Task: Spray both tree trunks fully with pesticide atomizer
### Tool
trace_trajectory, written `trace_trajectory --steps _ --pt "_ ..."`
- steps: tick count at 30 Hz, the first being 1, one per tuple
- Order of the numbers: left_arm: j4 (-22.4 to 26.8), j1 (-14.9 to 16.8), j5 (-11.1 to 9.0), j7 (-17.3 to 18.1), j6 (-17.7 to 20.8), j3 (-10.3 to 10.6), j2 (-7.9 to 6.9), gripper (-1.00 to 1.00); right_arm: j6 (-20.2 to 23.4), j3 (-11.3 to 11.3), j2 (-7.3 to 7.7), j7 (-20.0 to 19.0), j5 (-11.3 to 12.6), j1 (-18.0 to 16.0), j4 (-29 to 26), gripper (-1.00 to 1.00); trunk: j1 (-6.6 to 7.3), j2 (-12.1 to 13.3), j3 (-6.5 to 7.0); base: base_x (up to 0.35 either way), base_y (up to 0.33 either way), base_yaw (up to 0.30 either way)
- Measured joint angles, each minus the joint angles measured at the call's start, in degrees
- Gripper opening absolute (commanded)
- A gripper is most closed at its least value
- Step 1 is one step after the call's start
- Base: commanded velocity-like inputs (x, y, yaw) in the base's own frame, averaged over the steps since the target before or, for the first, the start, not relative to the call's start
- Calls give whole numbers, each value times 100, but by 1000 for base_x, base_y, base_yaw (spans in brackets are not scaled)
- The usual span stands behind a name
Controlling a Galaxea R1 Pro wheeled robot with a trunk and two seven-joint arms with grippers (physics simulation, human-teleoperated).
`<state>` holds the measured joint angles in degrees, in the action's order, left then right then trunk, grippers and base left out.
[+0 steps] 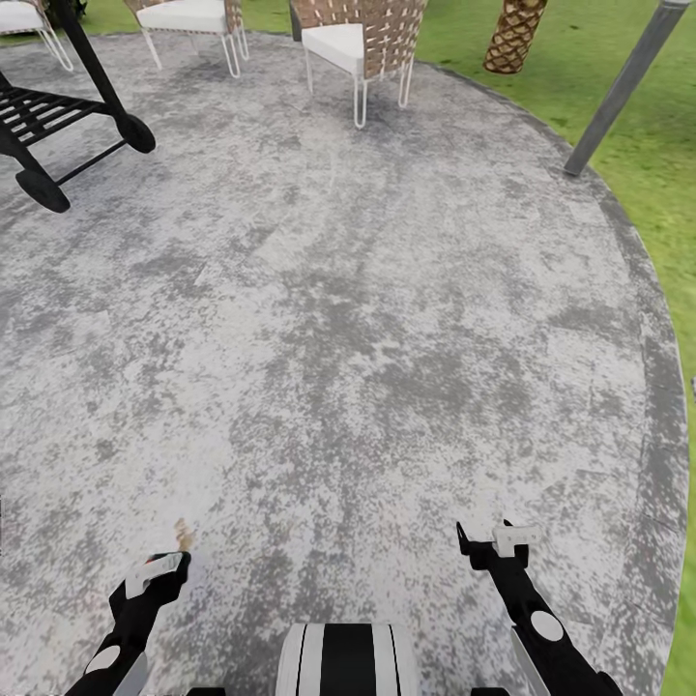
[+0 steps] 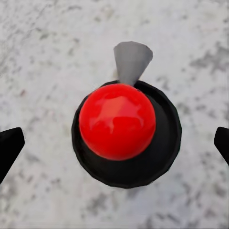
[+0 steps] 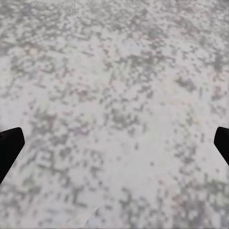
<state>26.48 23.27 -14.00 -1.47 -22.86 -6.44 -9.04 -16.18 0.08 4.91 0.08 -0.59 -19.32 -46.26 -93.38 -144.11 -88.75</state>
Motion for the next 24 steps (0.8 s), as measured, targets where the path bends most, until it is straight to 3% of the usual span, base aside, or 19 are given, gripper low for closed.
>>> trace_trajectory --steps 24 --pt "-1 0 0 0 0 0 0 100 0 0 -8 0 -4 0 0 100 0 0 65 0 0 3"
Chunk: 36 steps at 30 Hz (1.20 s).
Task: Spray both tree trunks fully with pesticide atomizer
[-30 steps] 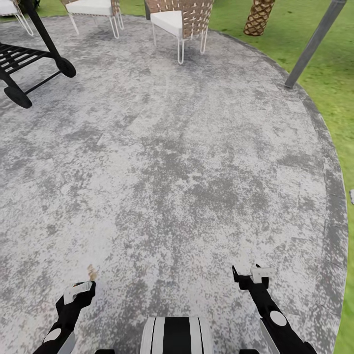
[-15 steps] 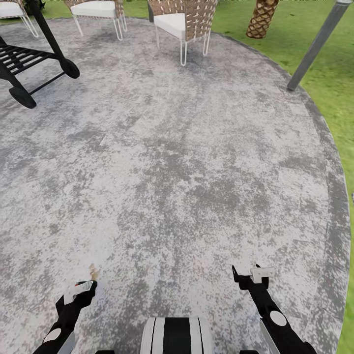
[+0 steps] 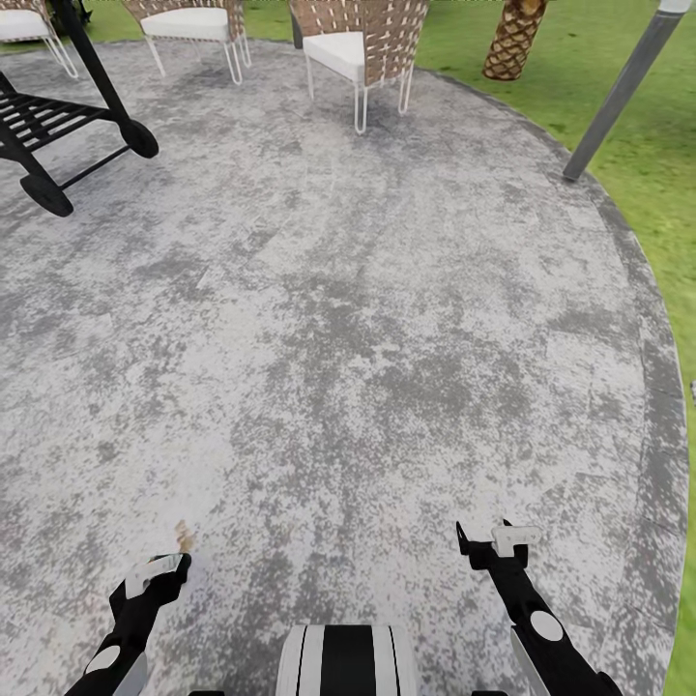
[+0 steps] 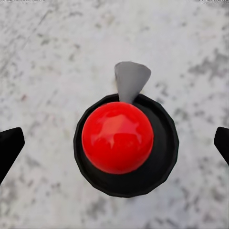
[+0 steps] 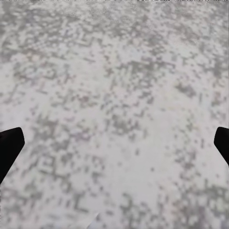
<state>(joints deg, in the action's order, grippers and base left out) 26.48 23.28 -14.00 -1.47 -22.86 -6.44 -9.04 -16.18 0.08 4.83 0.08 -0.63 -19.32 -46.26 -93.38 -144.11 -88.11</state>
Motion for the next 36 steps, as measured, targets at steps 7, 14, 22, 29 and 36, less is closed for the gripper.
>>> trace_trajectory --steps 7,14,22,29,36 --pt "0 0 0 0 0 0 0 100 0 0 0 0 1 0 0 100 0 0 35 0 0 0" --pt "-6 0 0 0 0 0 0 100 0 0 0 0 0 0 0 100 0 0 39 0 0 0" --pt "-14 0 0 0 0 2 0 100 0 0 1 0 -1 0 0 100 0 0 39 0 0 0" --pt "-17 0 0 0 -2 8 0 100 0 0 2 0 0 0 0 100 0 0 39 0 0 0" --pt "-14 0 -2 0 -16 14 0 -100 0 0 1 0 2 0 0 100 0 0 39 0 0 0"
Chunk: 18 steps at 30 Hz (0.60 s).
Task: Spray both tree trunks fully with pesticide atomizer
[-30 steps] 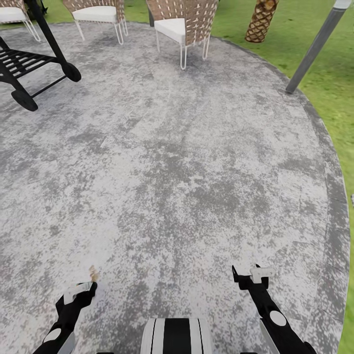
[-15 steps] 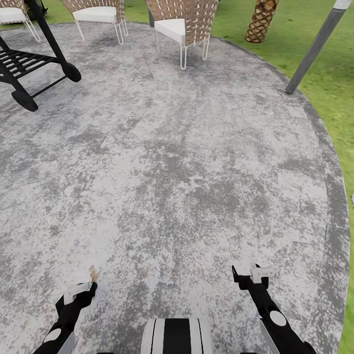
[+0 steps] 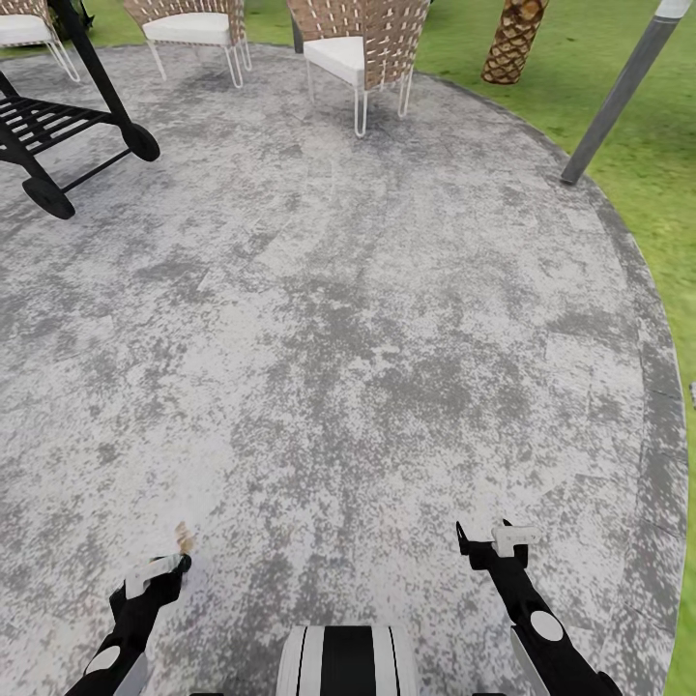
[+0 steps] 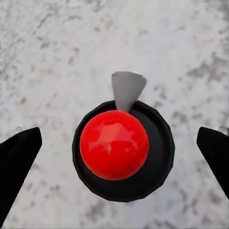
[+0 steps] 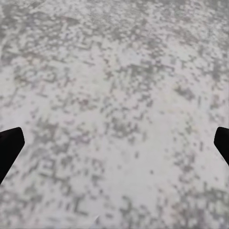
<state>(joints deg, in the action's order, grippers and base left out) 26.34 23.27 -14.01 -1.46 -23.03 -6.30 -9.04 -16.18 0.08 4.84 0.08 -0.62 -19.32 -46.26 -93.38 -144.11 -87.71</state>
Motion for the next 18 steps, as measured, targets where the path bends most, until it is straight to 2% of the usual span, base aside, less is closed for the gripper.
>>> trace_trajectory --steps 18 --pt "8 0 -1 1 -1 -12 -5 -100 0 0 4 0 1 0 0 100 0 0 0 0 0 0"
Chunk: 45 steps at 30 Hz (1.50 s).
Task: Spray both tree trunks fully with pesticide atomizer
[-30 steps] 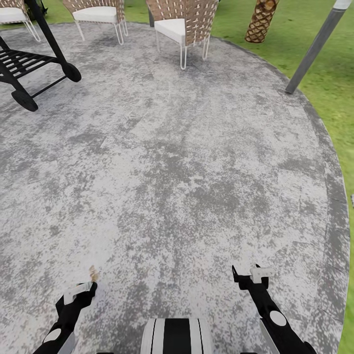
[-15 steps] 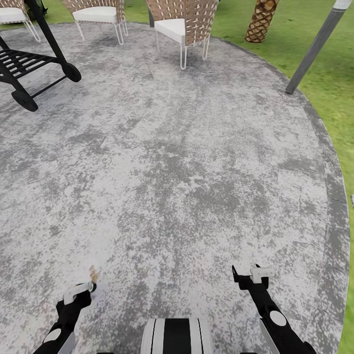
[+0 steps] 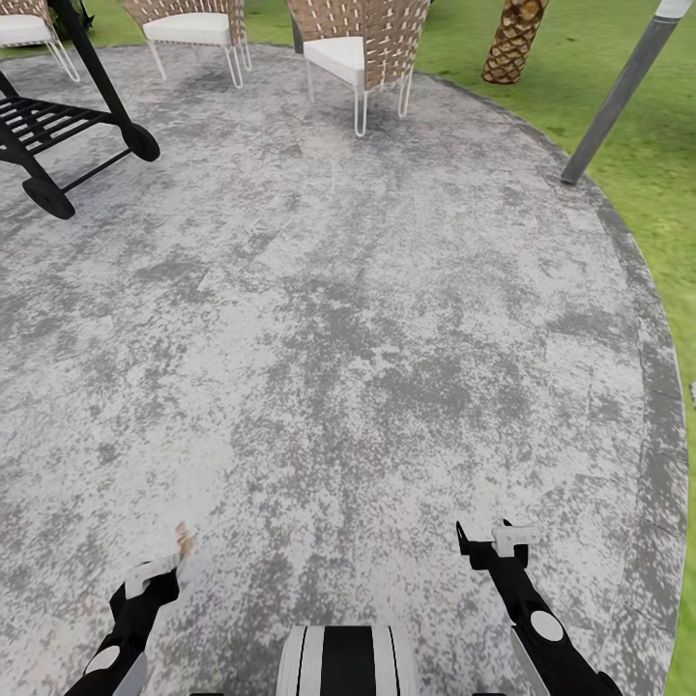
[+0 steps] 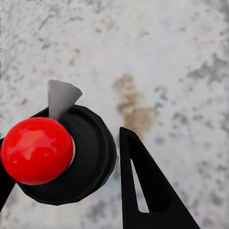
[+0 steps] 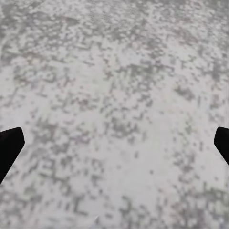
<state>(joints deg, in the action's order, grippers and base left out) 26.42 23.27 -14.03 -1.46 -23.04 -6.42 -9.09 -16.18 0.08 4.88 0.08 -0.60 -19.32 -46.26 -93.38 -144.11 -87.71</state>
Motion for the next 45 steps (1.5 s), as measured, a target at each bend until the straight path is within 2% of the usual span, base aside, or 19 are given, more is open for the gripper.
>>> trace_trajectory --steps 14,45 --pt "3 1 3 2 5 -3 -4 -100 0 0 -2 0 -1 0 0 100 0 0 0 0 0 0" --pt "2 0 1 30 9 0 -4 -100 0 6 -7 0 -2 0 0 100 80 41 686 0 0 0"
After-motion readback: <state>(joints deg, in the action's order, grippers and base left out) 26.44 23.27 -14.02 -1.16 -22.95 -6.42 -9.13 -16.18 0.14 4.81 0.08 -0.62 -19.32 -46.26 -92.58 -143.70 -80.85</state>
